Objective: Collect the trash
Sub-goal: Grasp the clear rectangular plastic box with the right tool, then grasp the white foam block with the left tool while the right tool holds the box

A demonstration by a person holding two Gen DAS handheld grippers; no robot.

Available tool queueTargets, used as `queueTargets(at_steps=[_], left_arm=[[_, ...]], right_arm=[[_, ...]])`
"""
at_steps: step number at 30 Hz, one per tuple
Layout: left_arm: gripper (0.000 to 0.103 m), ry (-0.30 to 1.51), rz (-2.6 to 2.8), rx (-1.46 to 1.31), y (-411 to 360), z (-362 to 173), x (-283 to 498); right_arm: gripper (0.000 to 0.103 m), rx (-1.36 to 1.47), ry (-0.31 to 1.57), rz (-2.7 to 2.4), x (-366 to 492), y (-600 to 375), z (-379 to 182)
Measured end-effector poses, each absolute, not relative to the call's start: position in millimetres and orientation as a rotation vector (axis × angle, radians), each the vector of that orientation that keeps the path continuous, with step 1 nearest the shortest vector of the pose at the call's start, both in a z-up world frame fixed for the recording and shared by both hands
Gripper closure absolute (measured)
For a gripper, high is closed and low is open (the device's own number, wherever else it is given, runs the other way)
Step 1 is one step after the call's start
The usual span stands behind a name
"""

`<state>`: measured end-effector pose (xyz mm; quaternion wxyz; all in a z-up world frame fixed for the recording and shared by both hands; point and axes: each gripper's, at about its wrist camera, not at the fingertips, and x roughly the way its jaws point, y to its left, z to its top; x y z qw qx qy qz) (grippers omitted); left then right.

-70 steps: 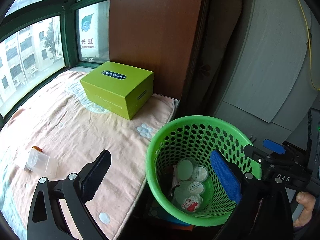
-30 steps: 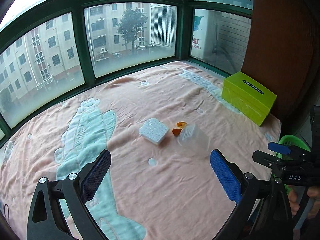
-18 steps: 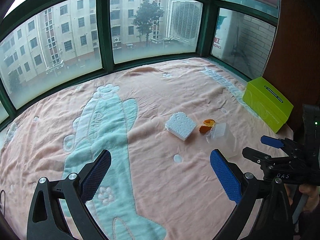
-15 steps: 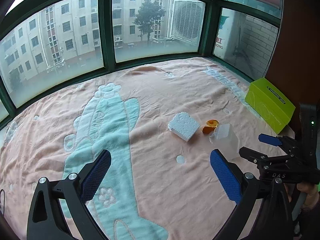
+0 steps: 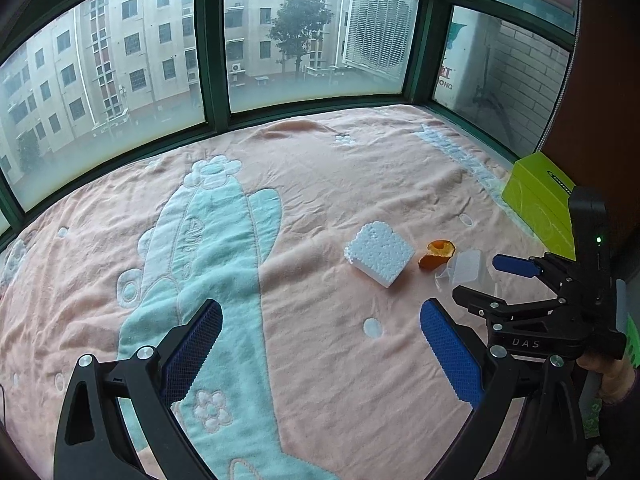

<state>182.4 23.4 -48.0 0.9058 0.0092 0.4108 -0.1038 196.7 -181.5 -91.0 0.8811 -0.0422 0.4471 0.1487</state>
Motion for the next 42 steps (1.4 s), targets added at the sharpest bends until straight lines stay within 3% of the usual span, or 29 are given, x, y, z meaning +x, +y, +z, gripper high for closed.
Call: queueTargets(at_steps=[6, 22, 42], left_arm=[[0.007, 0.835, -0.216, 0.060, 12, -54, 195], [0.007, 0.880, -0.326, 0.180, -37, -96, 238], [0.007, 0.915, -0.408, 0.209, -62, -131, 282]], right_arm=[[0.048, -0.064, 0.923, 0.316, 189, -184, -87], [0.048, 0.090, 0.813, 0.228, 131, -233, -35], [0.048, 0.147, 0.809, 0.165, 104, -254, -31]])
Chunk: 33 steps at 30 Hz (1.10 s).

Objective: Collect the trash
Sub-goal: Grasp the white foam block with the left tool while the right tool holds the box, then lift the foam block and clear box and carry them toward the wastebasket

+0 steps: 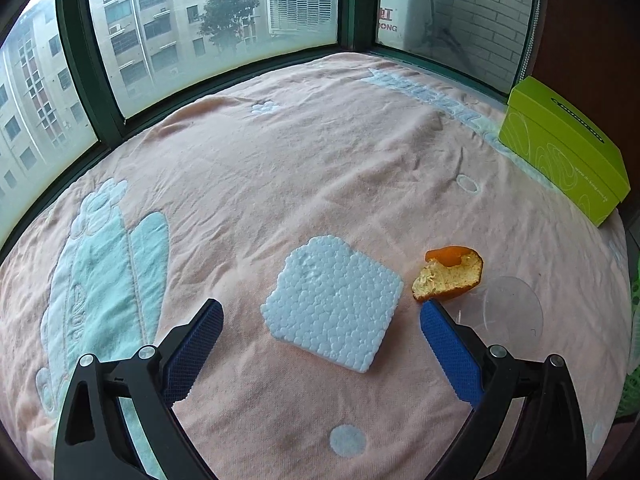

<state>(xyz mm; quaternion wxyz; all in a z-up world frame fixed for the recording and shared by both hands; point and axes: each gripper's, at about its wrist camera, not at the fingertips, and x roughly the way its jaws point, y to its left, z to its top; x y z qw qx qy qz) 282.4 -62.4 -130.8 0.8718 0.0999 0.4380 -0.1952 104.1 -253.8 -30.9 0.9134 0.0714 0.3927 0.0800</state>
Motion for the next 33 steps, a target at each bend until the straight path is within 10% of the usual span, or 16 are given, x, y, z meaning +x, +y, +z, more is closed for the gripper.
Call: queueTargets(at_steps=[6, 13, 33], left_arm=[[0.009, 0.945, -0.390, 0.208, -63, -142, 293], [0.033, 0.974, -0.416, 0.176, -66, -148, 296], [0.034, 0.850, -0.327, 0.139, -32, -78, 226]], right_arm=[[0.048, 0.155, 0.815, 0.159, 101, -254, -32], [0.048, 0.163, 0.817, 0.150, 96, -256, -32], [0.048, 0.198, 0.768, 0.148, 60, -259, -20]])
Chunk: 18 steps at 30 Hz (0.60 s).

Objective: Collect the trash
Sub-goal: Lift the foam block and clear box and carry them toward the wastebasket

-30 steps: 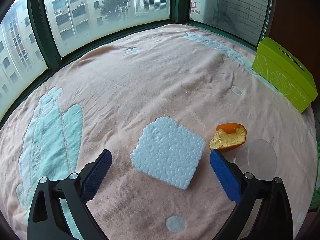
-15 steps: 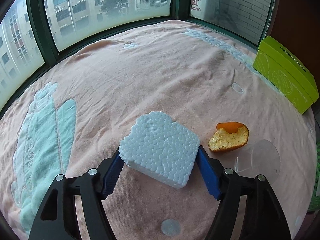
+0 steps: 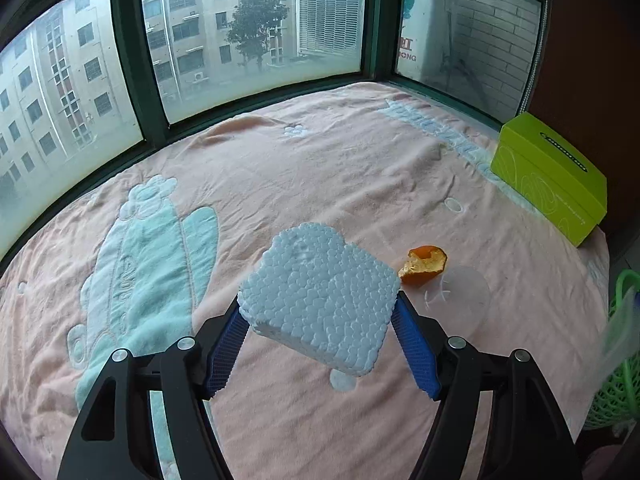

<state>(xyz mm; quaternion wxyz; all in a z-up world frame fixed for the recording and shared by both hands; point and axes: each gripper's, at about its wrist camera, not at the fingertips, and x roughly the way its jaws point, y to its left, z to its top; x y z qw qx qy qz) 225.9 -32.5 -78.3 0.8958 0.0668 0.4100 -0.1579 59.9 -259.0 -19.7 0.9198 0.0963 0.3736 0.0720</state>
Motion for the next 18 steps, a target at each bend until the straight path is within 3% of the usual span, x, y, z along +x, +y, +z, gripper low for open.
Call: queueTargets(at_steps=[18], left_arm=[[0.034, 0.758, -0.337, 0.056, -13, -28, 148]], right_arm=[[0.047, 0.201, 0.798, 0.142, 42, -260, -38]])
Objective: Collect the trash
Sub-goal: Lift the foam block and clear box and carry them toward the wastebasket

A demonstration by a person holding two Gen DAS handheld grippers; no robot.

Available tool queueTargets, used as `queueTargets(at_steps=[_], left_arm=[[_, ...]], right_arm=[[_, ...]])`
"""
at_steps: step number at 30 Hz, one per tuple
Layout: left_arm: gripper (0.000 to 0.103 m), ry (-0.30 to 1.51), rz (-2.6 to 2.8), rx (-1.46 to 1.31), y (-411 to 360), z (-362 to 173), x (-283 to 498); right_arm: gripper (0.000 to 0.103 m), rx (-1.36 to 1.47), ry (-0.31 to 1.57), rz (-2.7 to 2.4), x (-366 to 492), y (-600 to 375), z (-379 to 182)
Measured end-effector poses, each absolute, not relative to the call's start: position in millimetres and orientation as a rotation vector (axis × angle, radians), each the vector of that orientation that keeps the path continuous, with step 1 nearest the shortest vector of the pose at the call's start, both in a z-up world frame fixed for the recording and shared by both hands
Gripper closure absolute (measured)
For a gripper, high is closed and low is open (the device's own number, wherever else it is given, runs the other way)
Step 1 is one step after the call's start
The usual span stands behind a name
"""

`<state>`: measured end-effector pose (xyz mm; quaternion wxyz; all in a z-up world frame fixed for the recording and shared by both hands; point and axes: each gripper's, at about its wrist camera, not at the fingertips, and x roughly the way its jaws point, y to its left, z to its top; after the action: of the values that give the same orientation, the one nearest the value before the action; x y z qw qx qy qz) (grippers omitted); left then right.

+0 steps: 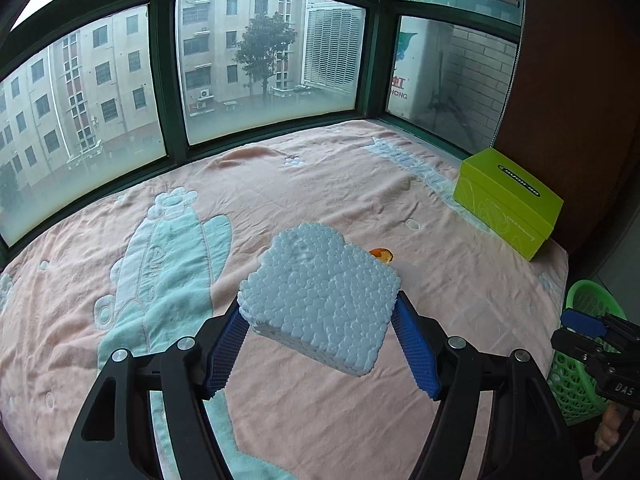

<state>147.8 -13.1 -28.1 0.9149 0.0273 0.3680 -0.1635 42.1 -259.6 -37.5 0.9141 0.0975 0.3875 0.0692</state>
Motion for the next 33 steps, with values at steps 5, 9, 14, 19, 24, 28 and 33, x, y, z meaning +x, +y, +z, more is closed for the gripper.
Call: queueTargets(at_steps=[5, 9, 14, 19, 24, 28, 33], left_arm=[[0.034, 0.769, -0.338, 0.041, -9, -33, 147], [0.034, 0.787, -0.339, 0.024, -6, -38, 150], [0.034, 0.791, -0.343, 0.020, -3, -40, 151], [0.034, 0.795, -0.344, 0.021, -2, -43, 150], [0.034, 0.802, -0.348, 0.017, -4, -45, 148], [0.034, 0.797, -0.355, 0.016, -8, -43, 143], [0.034, 0.789, -0.376, 0.023, -16, -38, 135]], right_arm=[[0.037, 0.164, 0.853, 0.146, 61, -253, -60], [0.037, 0.125, 0.906, 0.135, 84, -247, -83], [0.037, 0.088, 0.962, 0.129, 104, -240, -105], [0.044, 0.061, 0.989, 0.101, 111, -237, -117], [0.055, 0.041, 0.989, 0.088, 110, -237, -117], [0.055, 0.063, 0.969, 0.095, 103, -238, -109], [0.055, 0.088, 0.921, 0.099, 87, -241, -87]])
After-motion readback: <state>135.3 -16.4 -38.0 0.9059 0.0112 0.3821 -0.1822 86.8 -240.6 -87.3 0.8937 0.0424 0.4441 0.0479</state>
